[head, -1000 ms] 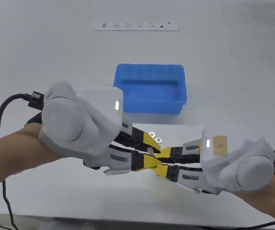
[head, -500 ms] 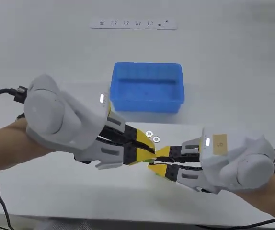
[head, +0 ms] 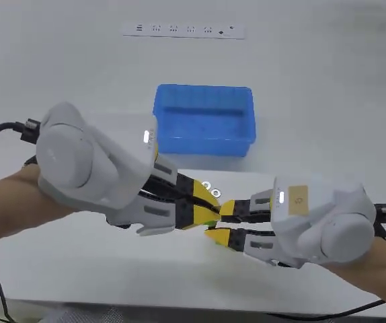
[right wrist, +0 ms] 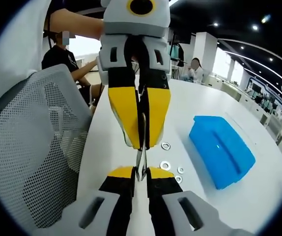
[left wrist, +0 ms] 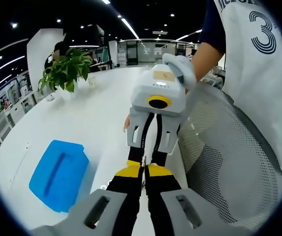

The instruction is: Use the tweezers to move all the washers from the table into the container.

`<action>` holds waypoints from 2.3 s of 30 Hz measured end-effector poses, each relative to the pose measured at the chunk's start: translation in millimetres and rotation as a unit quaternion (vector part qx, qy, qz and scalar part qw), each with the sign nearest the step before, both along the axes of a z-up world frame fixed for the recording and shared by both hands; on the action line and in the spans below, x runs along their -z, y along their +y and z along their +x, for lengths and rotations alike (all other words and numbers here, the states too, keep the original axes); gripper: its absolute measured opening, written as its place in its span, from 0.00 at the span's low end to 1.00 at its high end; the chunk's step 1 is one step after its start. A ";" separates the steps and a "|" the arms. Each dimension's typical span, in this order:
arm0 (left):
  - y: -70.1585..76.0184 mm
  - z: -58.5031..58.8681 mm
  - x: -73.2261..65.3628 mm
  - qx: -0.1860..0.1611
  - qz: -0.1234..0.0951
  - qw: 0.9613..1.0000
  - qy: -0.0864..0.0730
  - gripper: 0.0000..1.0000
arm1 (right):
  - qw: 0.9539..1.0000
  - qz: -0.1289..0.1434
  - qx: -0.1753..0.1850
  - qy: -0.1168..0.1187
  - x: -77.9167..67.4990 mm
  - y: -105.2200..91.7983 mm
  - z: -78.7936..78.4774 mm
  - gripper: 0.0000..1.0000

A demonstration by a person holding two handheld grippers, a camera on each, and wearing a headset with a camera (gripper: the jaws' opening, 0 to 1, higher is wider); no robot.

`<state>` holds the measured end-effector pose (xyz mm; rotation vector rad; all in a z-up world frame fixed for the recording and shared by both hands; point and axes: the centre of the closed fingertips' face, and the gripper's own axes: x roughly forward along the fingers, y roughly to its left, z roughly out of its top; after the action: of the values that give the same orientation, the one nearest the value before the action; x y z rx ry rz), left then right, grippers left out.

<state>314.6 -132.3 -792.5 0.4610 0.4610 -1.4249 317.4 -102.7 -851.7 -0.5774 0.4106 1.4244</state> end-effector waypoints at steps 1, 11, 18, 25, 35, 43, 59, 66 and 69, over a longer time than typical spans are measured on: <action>0.2 0.2 0.1 0.000 0.001 1.000 -0.002 0.06 | 1.000 -0.003 -0.002 -0.001 0.2 0.0 -0.6 0.10; 11.0 6.6 -10.3 -0.006 0.001 1.000 -0.023 0.06 | 0.999 -0.003 0.015 -0.034 -9.8 8.8 10.0 0.11; 13.7 13.2 -11.9 0.000 0.005 0.999 -0.035 0.06 | 0.999 -0.005 0.031 -0.043 -11.6 11.1 18.4 0.12; 8.6 22.2 -8.6 0.001 0.003 0.999 -0.036 0.06 | 0.998 -0.011 0.046 -0.039 -7.7 3.8 30.9 0.14; 8.7 26.4 -3.5 -0.004 -0.002 1.000 -0.022 0.06 | 0.998 -0.016 0.050 -0.023 -1.5 3.1 33.0 0.14; 9.7 29.6 -3.5 -0.010 -0.007 1.000 -0.013 0.06 | 0.998 -0.014 0.056 -0.016 -0.8 3.6 34.9 0.14; 10.2 26.4 -3.1 -0.008 -0.008 1.000 0.013 0.06 | 0.999 -0.008 0.040 0.005 -0.3 3.4 28.7 0.14; 11.9 28.5 -2.3 -0.010 -0.005 1.000 0.013 0.06 | 0.999 -0.007 0.039 0.010 0.0 3.6 29.7 0.14; 14.7 29.8 -1.0 -0.011 -0.001 1.000 0.012 0.06 | 0.999 -0.009 0.036 0.011 1.2 2.5 30.3 0.14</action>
<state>344.4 -117.6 -791.4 0.4367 0.4824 -1.4117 347.7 -100.2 -852.9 -0.5575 0.4578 1.3601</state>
